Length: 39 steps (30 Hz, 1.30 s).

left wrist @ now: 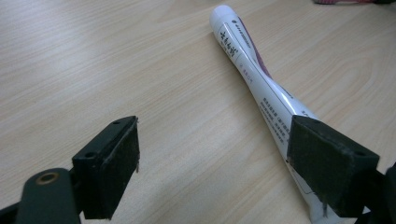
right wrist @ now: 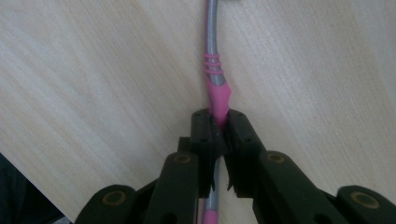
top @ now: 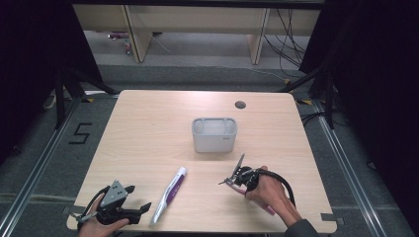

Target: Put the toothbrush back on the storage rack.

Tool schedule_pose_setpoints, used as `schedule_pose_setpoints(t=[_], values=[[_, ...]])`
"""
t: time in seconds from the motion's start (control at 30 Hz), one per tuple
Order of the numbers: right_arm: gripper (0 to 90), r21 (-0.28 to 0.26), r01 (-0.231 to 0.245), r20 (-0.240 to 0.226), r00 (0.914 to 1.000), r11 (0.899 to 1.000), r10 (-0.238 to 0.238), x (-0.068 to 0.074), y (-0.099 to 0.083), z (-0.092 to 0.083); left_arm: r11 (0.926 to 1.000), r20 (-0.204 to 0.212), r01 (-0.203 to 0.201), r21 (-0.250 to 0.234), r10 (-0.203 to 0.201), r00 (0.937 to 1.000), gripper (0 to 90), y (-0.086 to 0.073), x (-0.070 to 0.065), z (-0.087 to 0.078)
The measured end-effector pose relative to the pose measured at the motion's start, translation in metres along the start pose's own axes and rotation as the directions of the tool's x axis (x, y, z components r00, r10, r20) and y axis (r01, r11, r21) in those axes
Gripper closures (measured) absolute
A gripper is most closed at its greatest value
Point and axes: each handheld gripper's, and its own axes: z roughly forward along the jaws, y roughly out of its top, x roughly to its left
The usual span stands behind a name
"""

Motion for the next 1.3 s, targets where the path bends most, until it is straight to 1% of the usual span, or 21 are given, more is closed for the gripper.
schedule_pose_setpoints(t=[0.07, 0.2, 0.23, 0.27, 0.3, 0.37, 0.43, 0.47, 0.5, 0.53, 0.57, 0.63, 0.7, 0.8, 0.87, 0.93, 1.03, 1.07, 1.1, 1.17, 1.3], values=[[82.5, 0.001, 0.003, -0.012, 0.9999, 1.0, -0.003, 0.001, 0.0, 0.0, 0.9997, -0.001, 0.022, -0.015, -0.022, 0.9998, 16.5, 0.0, -0.001, 0.001], [82.6, 0.001, 0.016, -0.026, 0.9995, 1.0, -0.016, 0.0, -0.002, -0.001, 0.9996, -0.002, 0.022, -0.016, -0.023, 0.9997, 16.5, 0.0, -0.001, 0.001], [82.6, -0.023, 0.01, -0.037, 0.9993, 1.0, -0.011, 0.0, -0.004, -0.005, 0.9996, -0.005, 0.021, -0.019, -0.022, 0.9998, 16.5, 0.0, -0.001, 0.001], [82.6, -0.029, -0.019, -0.031, 0.9994, 0.999, 0.018, 0.001, -0.005, -0.009, 0.9994, -0.006, 0.023, -0.026, -0.023, 0.9997, 16.5, 0.0, 0.0, 0.001], [82.6, -0.049, -0.003, -0.027, 0.9996, 0.999, 0.001, -0.001, -0.007, -0.012, 0.9994, -0.006, 0.023, -0.026, -0.023, 0.9997, 16.5, 0.0, 0.0, 0.001], [82.6, -0.067, -0.015, -0.034, 0.9993, 0.998, 0.013, -0.004, -0.009, -0.019, 0.9997, -0.001, 0.022, -0.015, -0.022, 0.9998, 16.5, 0.0, -0.001, 0.001], [82.6, -0.105, -0.014, -0.033, 0.9994, 0.994, 0.011, -0.008, -0.012, -0.022, 0.9997, -0.004, 0.017, -0.015, -0.017, 0.9998, 16.5, 0.0, 0.0, 0.0], [82.7, -0.105, -0.003, -0.024, 0.9997, 0.995, 0.001, -0.01, -0.013, -0.024, 0.9996, -0.005, 0.021, -0.02, -0.021, 0.9998, 16.5, 0.0, -0.001, 0.0], [82.6, -0.139, 0.011, -0.025, 0.9996, 0.99, -0.014, -0.012, -0.014, -0.024, 0.9996, -0.004, 0.02, -0.019, -0.02, 0.9998, 16.5, 0.0, -0.001, 0.0], [82.6, -0.154, -0.025, -0.035, 0.9992, 0.988, 0.02, -0.011, -0.016, -0.025, 0.9998, -0.005, 0.017, -0.013, -0.017, 0.9998, 16.5, 0.0, 0.0, 0.0], [82.6, -0.179, -0.001, -0.027, 0.9996, 0.984, -0.004, -0.015, -0.016, -0.027, 0.9995, -0.004, 0.022, -0.021, -0.022, 0.9998, 16.5, 0.0, -0.001, 0.001], [82.7, -0.219, -0.045, -0.044, 0.9984, 0.975, 0.036, -0.015, -0.018, -0.033, 0.9995, -0.002, 0.023, -0.02, -0.023, 0.9997, 16.5, 0.0, -0.001, 0.001], [82.6, -0.263, -0.081, -0.069, 0.9955, 0.961, 0.065, -0.015, -0.019, -0.04, 0.9995, -0.001, 0.023, -0.022, -0.023, 0.9997, 16.5, 0.0, -0.001, 0.001], [82.7, -0.347, -0.083, -0.071, 0.9956, 0.934, 0.061, -0.019, -0.02, -0.05, 0.9995, -0.005, 0.02, -0.025, -0.02, 0.9998, 16.5, 0.0, -0.001, 0.002], [82.7, -0.405, -0.124, -0.085, 0.9916, 0.906, 0.098, -0.021, -0.021, -0.059, 0.9995, -0.002, 0.02, -0.025, -0.02, 0.9998, 16.6, 0.0, -0.001, 0.002], [82.6, -0.476, -0.13, -0.082, 0.9913, 0.87, 0.103, -0.025, -0.022, -0.065, 0.9996, 0.001, 0.019, -0.018, -0.019, 0.9998, 16.5, 0.0, -0.001, 0.001], [82.7, -0.526, -0.169, -0.087, 0.9857, 0.834, 0.144, -0.028, -0.024, -0.072, 0.9997, 0.0, 0.02, -0.017, -0.02, 0.9998, 16.5, 0.0, -0.001, 0.001], [82.7, -0.529, -0.177, -0.095, 0.9843, 0.83, 0.149, -0.029, -0.023, -0.073, 0.9996, 0.001, 0.022, -0.019, -0.021, 0.9998, 16.5, 0.0, -0.001, 0.001], [82.7, -0.549, -0.164, -0.084, 0.9864, 0.819, 0.142, -0.03, -0.023, -0.073, 0.9995, -0.001, 0.022, -0.022, -0.022, 0.9998, 16.5, 0.0, -0.001, 0.001], [82.7, -0.555, -0.179, -0.093, 0.9837, 0.812, 0.153, -0.03, -0.022, -0.075, 0.9995, -0.001, 0.024, -0.021, -0.024, 0.9997, 16.5, 0.0, -0.001, 0.001], [82.7, -0.596, -0.149, -0.077, 0.9886, 0.789, 0.129, -0.035, -0.021, -0.076, 0.9995, -0.001, 0.021, -0.022, -0.021, 0.9998, 16.5, 0.0, -0.001, 0.001]])
